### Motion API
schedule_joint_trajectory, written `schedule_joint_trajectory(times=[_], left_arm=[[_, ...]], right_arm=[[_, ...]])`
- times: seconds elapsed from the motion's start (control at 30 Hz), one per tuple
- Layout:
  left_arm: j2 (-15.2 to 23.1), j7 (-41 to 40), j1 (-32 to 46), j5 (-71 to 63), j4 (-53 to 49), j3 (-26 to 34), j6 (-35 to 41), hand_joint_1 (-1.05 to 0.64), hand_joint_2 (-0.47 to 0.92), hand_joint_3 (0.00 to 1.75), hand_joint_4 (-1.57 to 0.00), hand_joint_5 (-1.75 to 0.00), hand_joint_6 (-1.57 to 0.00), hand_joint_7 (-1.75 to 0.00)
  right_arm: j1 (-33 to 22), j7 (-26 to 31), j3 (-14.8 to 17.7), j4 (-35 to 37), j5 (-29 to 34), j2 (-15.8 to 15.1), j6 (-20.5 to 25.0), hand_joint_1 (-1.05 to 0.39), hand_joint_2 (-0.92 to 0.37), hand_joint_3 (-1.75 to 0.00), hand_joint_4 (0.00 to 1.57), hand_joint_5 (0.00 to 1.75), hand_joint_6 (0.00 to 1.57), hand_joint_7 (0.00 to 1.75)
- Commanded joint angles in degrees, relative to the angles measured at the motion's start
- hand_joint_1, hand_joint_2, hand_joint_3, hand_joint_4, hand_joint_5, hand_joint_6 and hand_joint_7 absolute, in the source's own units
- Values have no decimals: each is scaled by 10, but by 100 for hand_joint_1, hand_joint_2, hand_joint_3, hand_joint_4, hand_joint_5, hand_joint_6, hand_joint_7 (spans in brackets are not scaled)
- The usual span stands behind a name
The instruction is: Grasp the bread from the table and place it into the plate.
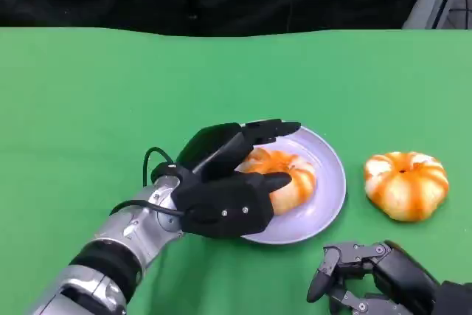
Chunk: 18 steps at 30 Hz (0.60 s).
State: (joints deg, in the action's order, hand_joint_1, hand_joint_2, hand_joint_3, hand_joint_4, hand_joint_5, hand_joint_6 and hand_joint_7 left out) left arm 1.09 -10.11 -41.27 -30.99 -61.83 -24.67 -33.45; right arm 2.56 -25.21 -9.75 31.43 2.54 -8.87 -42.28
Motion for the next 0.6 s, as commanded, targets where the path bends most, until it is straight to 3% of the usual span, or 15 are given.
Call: schedule_joint_trajectory(times=[0.03,0.23,0.5,0.6], left_arm=[[23,-7,28,9,51,13,-11,-88,92,72,-52,0,-44,0],[52,-12,89,18,170,38,-11,-90,92,78,-48,0,-40,0],[54,-2,104,23,196,44,3,-89,92,78,-49,0,-39,0],[42,-5,117,69,190,67,-40,-85,92,69,-55,-2,-42,-1]], right_arm=[[2,-5,2,4,-9,-5,2,-4,-89,-51,72,158,80,111],[2,-11,3,6,-16,-7,12,-4,-91,-49,73,156,81,112],[2,-11,4,6,-12,-9,11,-4,-92,-48,73,156,81,112],[1,-9,5,8,-12,-9,10,-4,-92,-47,72,154,81,110]])
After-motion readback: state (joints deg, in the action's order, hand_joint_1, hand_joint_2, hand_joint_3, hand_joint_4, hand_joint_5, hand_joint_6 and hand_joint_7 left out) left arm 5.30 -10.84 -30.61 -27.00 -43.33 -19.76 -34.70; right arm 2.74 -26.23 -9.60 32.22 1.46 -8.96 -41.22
